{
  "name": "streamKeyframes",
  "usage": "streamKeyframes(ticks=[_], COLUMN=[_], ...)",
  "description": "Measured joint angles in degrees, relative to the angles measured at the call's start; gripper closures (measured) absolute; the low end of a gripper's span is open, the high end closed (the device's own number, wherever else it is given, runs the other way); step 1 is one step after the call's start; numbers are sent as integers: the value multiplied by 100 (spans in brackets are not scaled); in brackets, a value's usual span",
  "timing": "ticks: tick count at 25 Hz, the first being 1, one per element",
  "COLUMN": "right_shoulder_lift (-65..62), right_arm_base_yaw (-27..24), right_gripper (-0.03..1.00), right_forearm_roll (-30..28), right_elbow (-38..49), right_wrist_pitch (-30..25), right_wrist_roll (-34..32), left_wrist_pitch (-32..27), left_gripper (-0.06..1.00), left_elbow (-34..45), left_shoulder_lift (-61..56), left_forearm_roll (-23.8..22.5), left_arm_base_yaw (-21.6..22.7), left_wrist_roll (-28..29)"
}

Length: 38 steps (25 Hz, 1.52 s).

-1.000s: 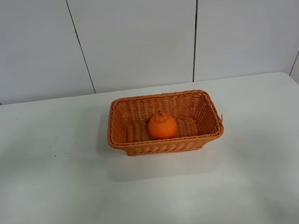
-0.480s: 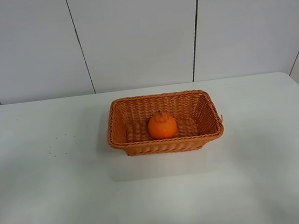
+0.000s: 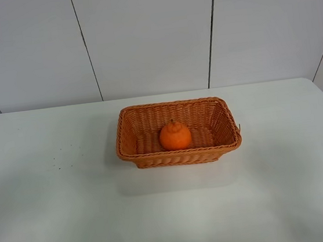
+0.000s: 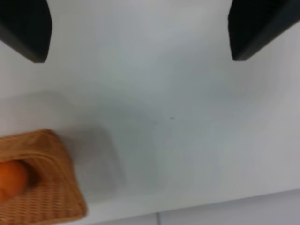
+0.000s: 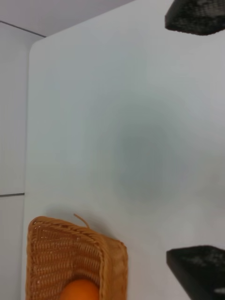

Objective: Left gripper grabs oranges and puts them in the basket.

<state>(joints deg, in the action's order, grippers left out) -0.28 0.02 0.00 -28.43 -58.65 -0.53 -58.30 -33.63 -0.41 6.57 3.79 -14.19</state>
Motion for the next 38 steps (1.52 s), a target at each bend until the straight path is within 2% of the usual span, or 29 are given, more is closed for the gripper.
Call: streamKeyframes(ticks=[6,11,16,38], right_shoulder_lift=[0,0,0,0], right_arm_base_yaw=[0,0,0,0], right_gripper=[27,27,27,27], right_forearm_roll=[0,0,0,0], right_elbow=[0,0,0,0], right_wrist_pitch=[0,0,0,0], right_wrist_roll=[0,0,0,0], left_wrist_pitch=[123,22,-157,-157], left_gripper=[9,10,10,10], left_elbow=[232,436,544,561], left_shoulder_lift=[0,0,0,0], left_forearm_roll=[-396,-688,-718,-724], left_arm_base_yaw=[0,0,0,0], left_wrist_roll=[585,697,729,743])
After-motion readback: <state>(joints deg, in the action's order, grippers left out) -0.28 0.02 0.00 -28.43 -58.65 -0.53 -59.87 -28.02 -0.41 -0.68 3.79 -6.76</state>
